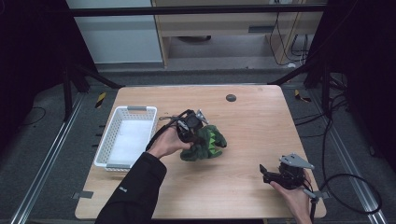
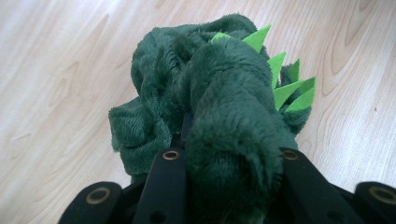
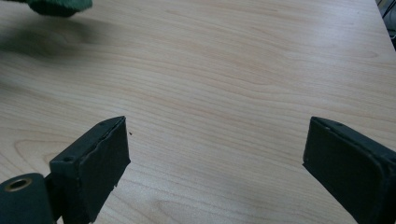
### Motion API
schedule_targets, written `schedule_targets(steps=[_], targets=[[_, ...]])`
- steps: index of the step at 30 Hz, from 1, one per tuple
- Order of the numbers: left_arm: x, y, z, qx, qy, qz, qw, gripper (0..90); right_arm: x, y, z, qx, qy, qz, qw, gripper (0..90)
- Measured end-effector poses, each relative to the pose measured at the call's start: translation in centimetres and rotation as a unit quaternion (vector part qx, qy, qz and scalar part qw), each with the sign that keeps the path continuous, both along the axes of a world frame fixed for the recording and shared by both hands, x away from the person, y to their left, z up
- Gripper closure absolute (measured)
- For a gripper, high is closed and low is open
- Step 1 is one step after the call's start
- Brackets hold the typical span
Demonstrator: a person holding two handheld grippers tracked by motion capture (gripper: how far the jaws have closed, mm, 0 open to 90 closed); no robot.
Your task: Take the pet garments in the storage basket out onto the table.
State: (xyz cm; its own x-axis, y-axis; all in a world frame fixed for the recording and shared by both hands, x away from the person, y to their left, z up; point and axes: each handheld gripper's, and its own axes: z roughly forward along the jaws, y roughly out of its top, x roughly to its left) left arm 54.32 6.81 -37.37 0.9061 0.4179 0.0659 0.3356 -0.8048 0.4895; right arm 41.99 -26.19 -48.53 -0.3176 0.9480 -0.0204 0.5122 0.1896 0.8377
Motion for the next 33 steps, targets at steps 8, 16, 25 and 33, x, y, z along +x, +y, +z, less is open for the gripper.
schedule_targets(steps=[8,16,25,33], targets=[[0.0,-0.4,-1.3,0.011,0.014,-0.005,0.9998,73.8,-0.1,-0.1,0.1,0.005,-0.008,-0.002,1.0,6.9],[0.3,-0.7,-3.1,0.012,0.026,-0.004,0.9996,70.5,0.0,0.0,0.1,0.003,-0.005,-0.002,1.0,6.7],[0.2,-0.4,-4.4,0.008,0.025,-0.007,0.9996,60.9,0.0,0.0,0.0,0.002,-0.003,0.001,1.0,6.7],[0.0,-0.1,-4.3,-0.001,0.012,-0.005,0.9999,43.7,0.0,0.0,0.0,-0.001,-0.003,0.002,1.0,6.6]])
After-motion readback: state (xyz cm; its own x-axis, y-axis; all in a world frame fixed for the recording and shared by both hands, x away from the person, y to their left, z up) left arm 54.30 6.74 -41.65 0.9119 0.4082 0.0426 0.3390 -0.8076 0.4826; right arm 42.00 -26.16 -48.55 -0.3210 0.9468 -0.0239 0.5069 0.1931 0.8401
